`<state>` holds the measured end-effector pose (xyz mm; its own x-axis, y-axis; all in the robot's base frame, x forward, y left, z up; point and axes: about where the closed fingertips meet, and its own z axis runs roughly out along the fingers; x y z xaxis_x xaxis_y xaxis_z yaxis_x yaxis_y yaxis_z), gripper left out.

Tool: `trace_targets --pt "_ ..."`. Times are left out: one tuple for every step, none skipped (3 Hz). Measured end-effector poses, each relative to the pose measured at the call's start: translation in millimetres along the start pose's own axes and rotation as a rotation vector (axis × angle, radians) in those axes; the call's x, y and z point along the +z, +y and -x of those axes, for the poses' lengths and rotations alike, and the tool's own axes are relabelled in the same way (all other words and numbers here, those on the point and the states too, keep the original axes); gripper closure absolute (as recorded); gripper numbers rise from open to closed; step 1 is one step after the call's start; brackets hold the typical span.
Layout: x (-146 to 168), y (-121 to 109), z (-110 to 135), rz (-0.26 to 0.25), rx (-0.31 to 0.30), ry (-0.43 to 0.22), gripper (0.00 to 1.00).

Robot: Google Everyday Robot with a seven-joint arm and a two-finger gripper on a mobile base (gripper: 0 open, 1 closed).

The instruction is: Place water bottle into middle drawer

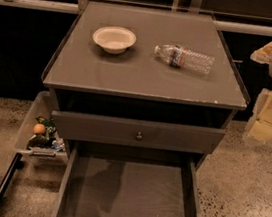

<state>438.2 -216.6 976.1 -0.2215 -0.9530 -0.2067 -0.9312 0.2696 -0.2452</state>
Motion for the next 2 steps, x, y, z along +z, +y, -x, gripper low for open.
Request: trace_targets --pt "2.5 -2.2 3.9 -0.008 -0.002 -0.013 0.00" --pt "22.2 -14.7 15.3 -0.032 -0.033 -0.053 0.00"
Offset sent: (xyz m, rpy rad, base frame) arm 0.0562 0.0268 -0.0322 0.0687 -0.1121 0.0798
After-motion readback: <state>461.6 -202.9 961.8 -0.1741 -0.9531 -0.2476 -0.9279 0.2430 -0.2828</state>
